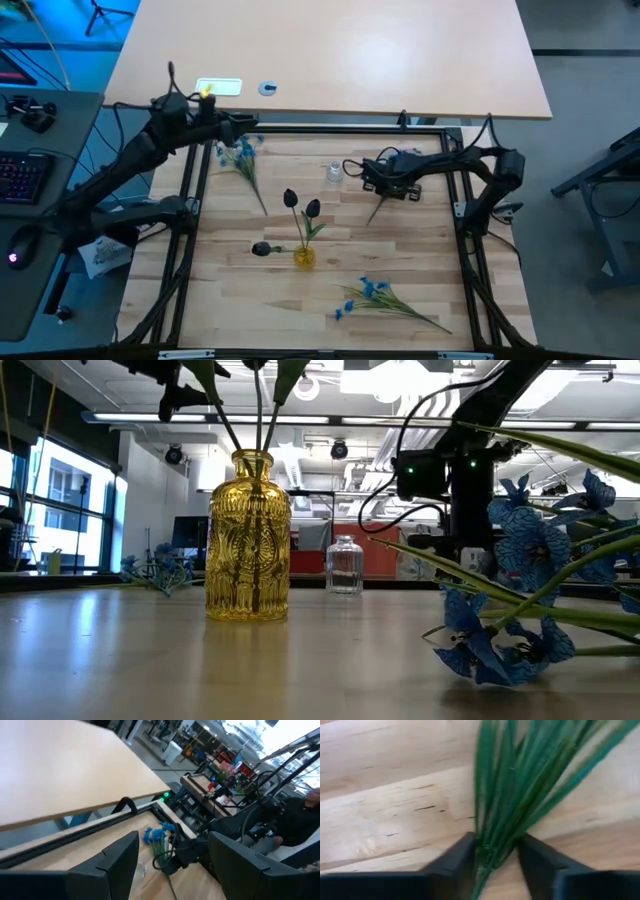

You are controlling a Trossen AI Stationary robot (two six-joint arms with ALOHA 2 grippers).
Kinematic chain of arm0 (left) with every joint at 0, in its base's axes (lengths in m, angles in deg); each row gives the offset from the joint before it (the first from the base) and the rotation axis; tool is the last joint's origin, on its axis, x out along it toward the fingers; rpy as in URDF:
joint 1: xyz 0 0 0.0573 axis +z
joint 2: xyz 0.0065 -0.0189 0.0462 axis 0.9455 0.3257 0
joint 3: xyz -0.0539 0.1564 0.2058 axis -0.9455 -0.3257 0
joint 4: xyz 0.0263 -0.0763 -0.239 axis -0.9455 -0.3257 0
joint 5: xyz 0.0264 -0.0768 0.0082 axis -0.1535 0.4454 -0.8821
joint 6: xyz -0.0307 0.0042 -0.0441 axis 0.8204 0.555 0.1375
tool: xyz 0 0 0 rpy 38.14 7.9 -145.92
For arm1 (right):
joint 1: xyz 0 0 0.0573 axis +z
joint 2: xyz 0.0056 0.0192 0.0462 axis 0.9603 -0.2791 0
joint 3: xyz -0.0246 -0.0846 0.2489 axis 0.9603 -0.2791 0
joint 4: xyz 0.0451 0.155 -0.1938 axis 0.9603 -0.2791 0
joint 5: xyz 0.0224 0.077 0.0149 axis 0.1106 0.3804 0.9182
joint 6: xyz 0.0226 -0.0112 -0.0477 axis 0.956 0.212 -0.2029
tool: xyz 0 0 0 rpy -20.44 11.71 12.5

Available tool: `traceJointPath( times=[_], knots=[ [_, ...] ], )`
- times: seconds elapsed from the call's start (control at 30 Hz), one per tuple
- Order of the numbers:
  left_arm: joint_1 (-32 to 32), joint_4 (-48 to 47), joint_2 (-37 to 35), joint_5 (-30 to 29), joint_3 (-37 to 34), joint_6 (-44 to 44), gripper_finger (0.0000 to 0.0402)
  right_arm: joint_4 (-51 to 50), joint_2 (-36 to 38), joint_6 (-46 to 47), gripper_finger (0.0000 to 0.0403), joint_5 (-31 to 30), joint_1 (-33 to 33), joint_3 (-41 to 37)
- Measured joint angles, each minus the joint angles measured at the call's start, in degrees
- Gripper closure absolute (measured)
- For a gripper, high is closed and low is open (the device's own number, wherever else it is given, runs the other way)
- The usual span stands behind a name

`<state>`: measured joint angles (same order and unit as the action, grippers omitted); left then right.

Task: Sort flowers into vase by color
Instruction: Put the top right blue flowers into the transparent vase

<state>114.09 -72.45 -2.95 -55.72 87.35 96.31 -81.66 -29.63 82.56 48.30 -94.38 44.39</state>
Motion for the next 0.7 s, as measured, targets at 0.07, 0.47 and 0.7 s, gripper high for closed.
traceJointPath(
  times=[0.07,0.47,0.7],
  knots=[
    [1.7,0.3,-1.4,1.1,0.0,-1.3,0.0177,-0.1,0.4,-1.7,0.0336,-1.3,0.5,0.1],
    [7.2,0.3,-6.2,1.1,0.0,-2.7,0.0177,32.3,17.2,-33.0,0.0394,-17.5,7.1,-1.5],
    [7.2,3.5,-5.0,0.2,0.0,0.7,0.0177,79.6,16.4,-60.3,0.0398,-5.8,6.9,-7.6]
  ],
)
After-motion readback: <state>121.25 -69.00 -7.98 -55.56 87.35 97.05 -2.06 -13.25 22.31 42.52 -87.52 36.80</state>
